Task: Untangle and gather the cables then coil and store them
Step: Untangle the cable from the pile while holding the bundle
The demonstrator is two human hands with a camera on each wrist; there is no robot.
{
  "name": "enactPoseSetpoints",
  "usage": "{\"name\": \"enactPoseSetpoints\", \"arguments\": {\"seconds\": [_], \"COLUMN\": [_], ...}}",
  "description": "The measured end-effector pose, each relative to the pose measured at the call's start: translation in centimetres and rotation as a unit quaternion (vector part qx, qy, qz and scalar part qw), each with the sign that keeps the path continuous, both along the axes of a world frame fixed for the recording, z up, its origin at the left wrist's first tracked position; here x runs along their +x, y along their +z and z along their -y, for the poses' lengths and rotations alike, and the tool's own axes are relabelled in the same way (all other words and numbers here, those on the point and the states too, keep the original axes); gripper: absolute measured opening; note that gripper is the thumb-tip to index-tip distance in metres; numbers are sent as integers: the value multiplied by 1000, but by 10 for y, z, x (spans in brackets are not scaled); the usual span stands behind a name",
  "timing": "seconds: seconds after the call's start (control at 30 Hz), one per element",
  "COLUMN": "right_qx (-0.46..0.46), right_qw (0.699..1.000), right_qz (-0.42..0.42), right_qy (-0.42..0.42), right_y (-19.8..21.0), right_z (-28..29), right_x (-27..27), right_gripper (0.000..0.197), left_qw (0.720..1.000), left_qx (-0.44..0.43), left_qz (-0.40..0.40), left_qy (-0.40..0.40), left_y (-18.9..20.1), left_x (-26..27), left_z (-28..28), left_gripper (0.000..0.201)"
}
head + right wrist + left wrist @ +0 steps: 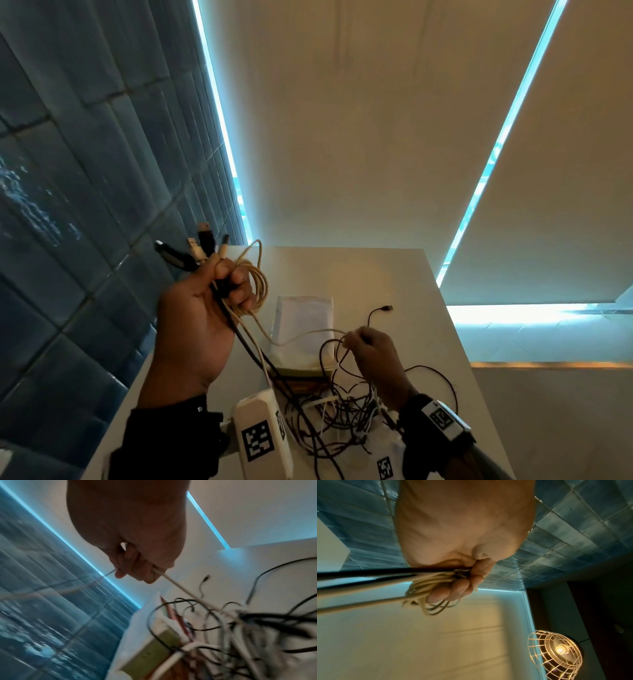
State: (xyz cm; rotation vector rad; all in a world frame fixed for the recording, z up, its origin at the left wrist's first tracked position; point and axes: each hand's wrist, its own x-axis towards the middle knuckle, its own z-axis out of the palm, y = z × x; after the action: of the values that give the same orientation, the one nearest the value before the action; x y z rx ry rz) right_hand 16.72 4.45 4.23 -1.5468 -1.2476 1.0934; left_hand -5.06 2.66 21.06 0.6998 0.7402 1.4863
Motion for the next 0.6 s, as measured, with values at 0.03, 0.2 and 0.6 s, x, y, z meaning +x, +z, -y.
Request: {"name": "enactPoseSetpoints", "arguments": {"seconds": [0.03,0.2,0.6], "right_qx": [11,122,157], "right_qw": [999,970,930], "right_qz": [-40,-199,-193], "right_qy": [-6,67,270], "right_y": [14,87,93], "right_z": [-2,6,19], "right_x": [-5,-32,-47], "right_gripper": [25,13,16], "left_qw": [1000,993,995], "left_qx": [-18,-111,-38], "left_qz": [-15,-48,83], "left_qy": [-1,-2,-44], "left_y": [-3,-23,-18], "left_x": [2,17,21], "left_z": [-2,-3,6], "left_gripper": [35,35,21]}}
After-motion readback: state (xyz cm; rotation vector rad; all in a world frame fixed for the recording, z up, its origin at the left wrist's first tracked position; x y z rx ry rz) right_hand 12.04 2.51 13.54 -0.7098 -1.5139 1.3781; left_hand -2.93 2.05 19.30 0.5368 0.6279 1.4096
